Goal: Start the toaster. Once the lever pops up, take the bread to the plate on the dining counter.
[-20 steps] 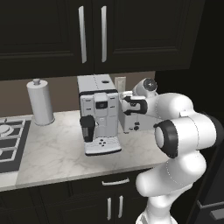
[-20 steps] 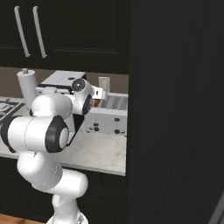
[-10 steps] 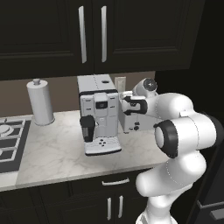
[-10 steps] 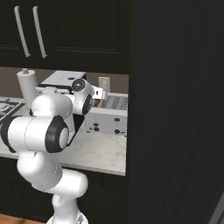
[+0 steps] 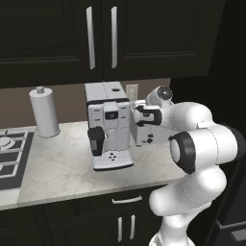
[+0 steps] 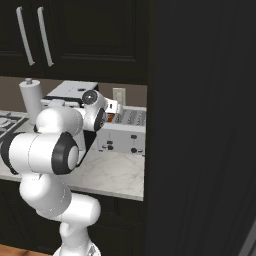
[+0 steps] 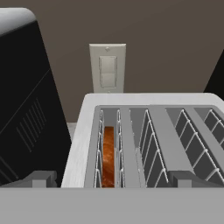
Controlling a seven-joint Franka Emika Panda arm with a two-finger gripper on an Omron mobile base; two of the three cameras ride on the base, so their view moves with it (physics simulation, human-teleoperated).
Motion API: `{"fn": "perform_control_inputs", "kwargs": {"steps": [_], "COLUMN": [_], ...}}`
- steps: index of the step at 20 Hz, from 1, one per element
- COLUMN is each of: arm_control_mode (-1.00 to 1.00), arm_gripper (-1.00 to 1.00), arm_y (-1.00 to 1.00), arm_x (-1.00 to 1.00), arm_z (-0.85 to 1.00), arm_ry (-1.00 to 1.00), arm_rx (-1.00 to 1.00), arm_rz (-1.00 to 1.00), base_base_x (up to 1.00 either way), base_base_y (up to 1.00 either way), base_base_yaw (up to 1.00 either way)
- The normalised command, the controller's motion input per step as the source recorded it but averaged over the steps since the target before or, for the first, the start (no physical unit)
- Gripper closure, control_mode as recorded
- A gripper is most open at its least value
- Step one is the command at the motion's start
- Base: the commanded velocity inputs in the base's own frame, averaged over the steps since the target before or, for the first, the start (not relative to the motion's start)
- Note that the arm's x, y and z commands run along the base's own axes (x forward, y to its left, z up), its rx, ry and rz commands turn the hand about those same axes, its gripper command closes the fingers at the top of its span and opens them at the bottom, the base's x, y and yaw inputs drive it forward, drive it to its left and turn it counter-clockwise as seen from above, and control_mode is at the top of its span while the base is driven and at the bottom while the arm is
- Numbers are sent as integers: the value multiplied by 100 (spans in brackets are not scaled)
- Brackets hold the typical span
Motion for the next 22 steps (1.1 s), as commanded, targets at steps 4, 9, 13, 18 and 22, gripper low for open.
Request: {"fn": "perform_control_inputs", "kwargs": {"steps": [4,9,13,18,22], "arm_control_mode": [-100,-100,-100,-100,-100], "arm_gripper": [-100,-100,-100,-100,-100], "arm_y": [0,0,4,4,7], "arm_x": [0,0,0,0,0], "arm_z": [0,0,0,0,0], "arm_ry": [0,0,0,0,0], "arm_rx": [0,0,0,0,0], "arm_rz": [0,0,0,0,0], "base_base_x": [0,0,0,0,0], "base_base_y": [0,0,0,0,0], "base_base_yaw": [0,0,0,0,0]}}
